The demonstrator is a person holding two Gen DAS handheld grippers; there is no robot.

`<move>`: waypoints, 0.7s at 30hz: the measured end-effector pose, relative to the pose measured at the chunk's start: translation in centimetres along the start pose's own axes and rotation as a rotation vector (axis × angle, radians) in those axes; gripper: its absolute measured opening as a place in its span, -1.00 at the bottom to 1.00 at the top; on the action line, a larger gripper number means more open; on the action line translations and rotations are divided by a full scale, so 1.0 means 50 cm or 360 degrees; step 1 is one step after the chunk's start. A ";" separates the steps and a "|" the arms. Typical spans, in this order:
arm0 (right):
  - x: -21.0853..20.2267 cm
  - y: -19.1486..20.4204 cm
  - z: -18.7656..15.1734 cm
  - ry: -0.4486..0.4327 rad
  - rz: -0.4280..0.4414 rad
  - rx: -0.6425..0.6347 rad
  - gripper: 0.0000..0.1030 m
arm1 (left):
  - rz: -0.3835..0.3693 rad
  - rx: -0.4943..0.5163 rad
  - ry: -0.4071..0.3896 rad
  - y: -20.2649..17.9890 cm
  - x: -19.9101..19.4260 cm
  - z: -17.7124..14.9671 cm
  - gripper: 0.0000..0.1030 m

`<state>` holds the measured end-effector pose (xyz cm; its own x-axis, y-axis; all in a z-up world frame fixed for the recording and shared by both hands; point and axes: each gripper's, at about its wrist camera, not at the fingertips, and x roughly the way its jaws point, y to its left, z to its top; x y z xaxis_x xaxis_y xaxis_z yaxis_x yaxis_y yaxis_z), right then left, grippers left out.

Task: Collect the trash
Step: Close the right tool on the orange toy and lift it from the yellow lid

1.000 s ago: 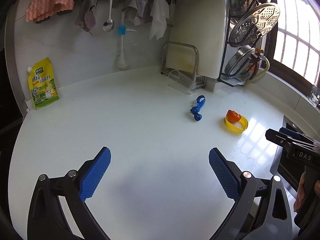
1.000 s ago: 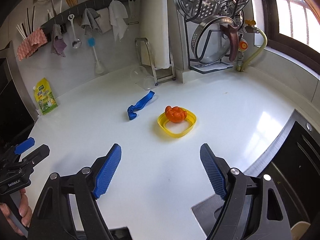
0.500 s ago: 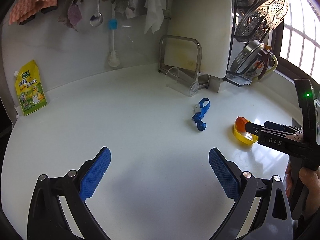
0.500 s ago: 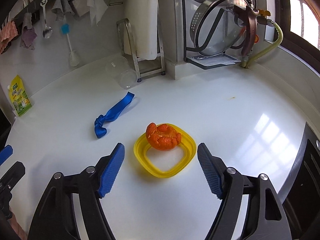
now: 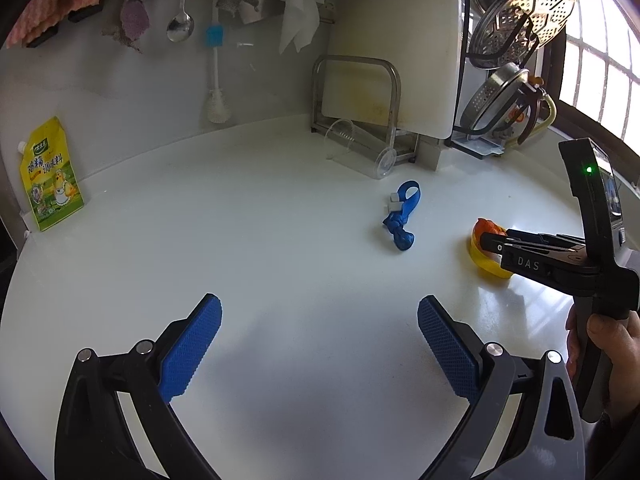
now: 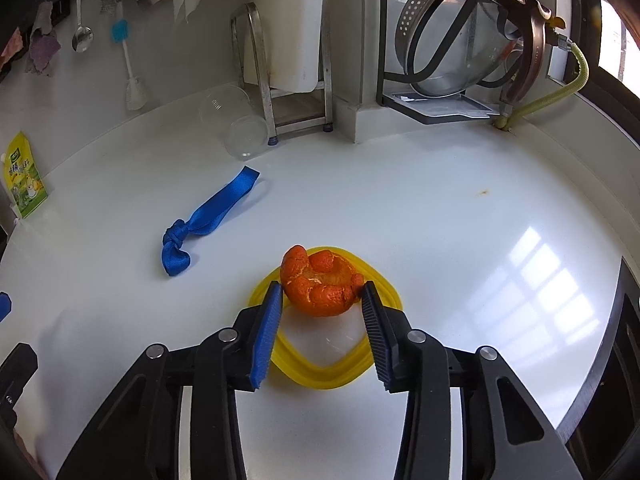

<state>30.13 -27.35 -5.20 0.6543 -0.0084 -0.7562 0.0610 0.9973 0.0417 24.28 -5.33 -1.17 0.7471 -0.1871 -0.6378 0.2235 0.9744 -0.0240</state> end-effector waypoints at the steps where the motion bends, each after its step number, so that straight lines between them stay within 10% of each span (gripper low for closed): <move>1: -0.002 0.004 0.000 -0.0005 0.0006 -0.0014 -0.37 | 0.0000 0.0004 0.0003 -0.001 0.001 0.000 0.88; 21: -0.113 -0.111 -0.025 -0.0256 0.0273 0.0306 -0.63 | -0.0001 0.0016 0.0041 -0.091 0.100 0.096 0.88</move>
<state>25.13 -32.74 -1.97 0.7776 0.1320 -0.6148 0.0709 0.9531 0.2942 29.98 -11.28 -0.57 0.7307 -0.1840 -0.6574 0.2300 0.9730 -0.0167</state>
